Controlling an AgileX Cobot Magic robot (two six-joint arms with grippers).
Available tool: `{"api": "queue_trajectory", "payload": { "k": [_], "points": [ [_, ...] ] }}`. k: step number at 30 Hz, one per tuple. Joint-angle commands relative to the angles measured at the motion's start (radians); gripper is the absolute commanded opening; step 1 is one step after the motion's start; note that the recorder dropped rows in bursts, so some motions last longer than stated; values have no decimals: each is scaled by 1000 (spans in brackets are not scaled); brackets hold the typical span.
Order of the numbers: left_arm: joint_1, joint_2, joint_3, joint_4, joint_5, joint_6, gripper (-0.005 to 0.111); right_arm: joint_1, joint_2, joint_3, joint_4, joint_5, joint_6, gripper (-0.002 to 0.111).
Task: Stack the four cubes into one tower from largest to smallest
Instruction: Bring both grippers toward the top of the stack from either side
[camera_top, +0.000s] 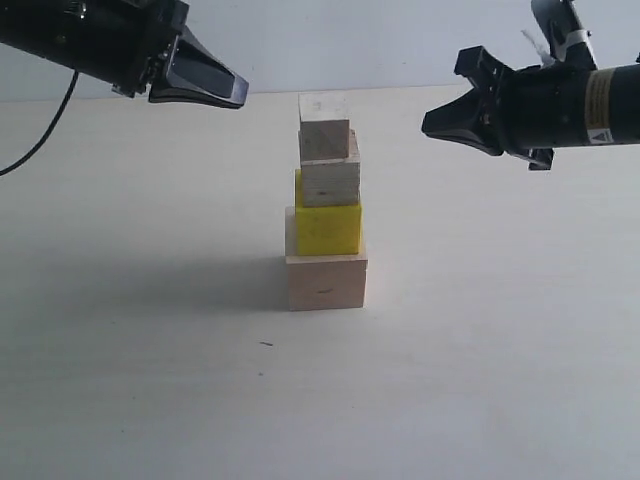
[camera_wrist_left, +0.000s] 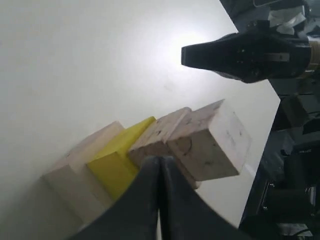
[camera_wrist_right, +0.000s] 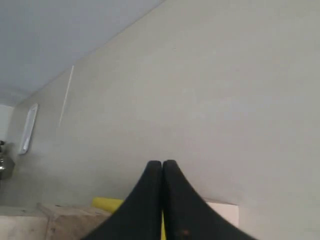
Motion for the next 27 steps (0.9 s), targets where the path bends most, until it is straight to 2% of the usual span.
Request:
{"api": "queue_trajectory", "payload": {
  "k": [1,8,27],
  "points": [
    [-34,11,3,-29,10,26,0,-27,-4,-6,-5,-139,8,0],
    [-63,70,3,-93,19,63,0,-27,-4,-6,-15,-235,8,0],
    [-63,77,3,-112,45,117,0,-25,-4,-6,-66,-236,20,0]
  ]
}}
